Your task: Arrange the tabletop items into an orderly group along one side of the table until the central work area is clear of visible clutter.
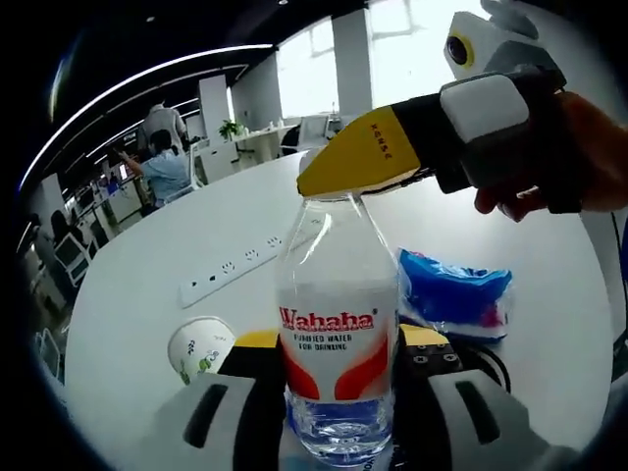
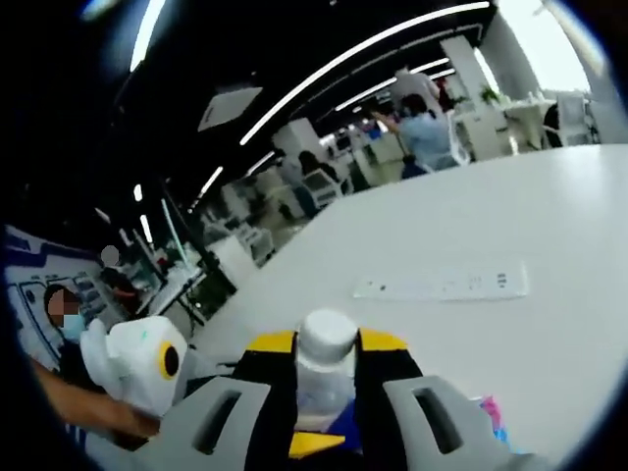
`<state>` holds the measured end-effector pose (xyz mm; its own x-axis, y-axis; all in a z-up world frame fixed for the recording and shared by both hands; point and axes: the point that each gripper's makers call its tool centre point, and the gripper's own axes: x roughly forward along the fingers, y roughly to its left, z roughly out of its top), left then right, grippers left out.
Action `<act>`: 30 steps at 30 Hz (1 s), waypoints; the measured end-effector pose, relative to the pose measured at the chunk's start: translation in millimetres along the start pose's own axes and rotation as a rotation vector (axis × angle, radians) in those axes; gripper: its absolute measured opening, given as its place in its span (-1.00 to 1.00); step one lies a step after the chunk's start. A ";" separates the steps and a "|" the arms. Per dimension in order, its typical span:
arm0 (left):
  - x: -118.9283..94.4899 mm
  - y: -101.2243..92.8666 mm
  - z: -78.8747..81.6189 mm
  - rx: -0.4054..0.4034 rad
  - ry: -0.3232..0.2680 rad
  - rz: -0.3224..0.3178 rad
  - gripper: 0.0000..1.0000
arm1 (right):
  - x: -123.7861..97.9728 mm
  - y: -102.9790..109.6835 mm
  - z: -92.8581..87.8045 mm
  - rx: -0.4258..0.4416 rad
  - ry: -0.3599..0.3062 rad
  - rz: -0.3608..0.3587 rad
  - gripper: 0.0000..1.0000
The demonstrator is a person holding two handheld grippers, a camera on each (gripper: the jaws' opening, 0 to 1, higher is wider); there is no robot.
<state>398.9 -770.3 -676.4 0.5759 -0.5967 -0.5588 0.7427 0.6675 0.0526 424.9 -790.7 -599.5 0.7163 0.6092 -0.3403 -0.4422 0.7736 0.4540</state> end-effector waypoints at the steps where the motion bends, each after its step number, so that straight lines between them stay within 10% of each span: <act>1: -0.6 0.3 -0.2 -0.002 -0.002 0.001 -0.16 | -0.8 2.6 -0.2 -0.015 0.004 -0.004 -0.67; 13: -10.7 3.2 1.3 -0.075 -0.020 0.055 -0.20 | -1.8 31.0 5.0 -0.231 0.009 0.059 -0.68; 30: -17.5 -8.0 2.7 -0.028 -0.050 -0.026 -0.22 | -17.2 48.8 -2.5 -0.297 0.053 0.014 -0.67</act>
<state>383.8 -766.4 -664.8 0.5735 -0.6348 -0.5178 0.7481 0.6634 0.0153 389.7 -763.0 -573.5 0.6835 0.6223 -0.3816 -0.5959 0.7776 0.2006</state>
